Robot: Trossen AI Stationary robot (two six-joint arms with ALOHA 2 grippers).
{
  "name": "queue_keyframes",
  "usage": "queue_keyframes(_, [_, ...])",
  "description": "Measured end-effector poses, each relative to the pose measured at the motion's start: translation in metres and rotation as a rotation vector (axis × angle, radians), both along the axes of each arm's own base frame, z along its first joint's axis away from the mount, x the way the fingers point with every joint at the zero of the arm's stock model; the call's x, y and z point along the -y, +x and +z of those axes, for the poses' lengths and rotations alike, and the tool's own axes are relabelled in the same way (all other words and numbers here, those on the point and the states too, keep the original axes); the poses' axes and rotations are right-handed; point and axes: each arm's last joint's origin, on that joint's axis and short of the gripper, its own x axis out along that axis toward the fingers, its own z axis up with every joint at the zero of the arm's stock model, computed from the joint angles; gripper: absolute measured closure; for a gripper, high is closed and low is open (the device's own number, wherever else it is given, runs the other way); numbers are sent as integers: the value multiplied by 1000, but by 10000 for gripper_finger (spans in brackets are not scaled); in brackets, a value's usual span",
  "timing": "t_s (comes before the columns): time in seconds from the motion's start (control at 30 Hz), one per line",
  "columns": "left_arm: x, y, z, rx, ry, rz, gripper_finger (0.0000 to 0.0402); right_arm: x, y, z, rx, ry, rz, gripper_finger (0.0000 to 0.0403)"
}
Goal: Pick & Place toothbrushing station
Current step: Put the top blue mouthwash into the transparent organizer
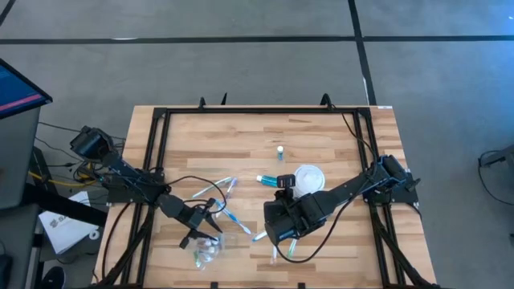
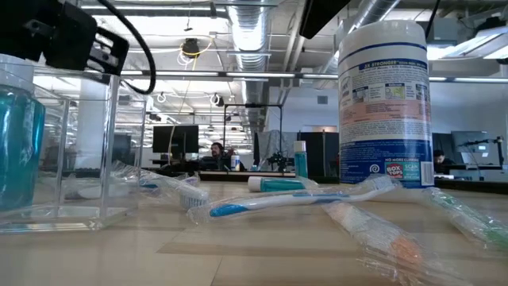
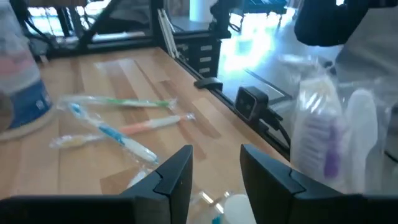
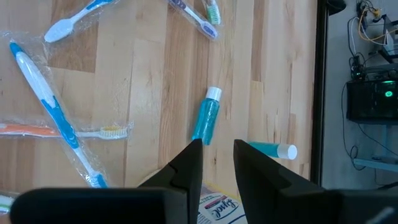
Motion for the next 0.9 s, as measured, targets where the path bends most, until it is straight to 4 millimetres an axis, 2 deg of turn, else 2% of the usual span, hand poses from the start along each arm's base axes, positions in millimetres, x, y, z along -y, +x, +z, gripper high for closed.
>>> queue_keyframes(0.13, [-4, -1, 10, 82, 50, 69, 276, 0, 0, 0, 4, 4, -6, 321])
queue_keyframes(0.33, [-20, -1, 25, 168, 90, 407, 285, 0, 0, 0, 4, 4, -6, 321])
queue_keyframes(0.4, [-26, 1, 28, 181, 83, 469, 286, 0, 0, 0, 5, 5, -6, 321])
queue_keyframes(0.7, [-58, 13, 35, 214, 64, 633, 287, 1, 1, 0, 38, -2, -47, 321])
queue_keyframes(0.9, [-68, 17, 36, 225, 49, 648, 287, 19, 5, 6, 47, 12, -94, 321])
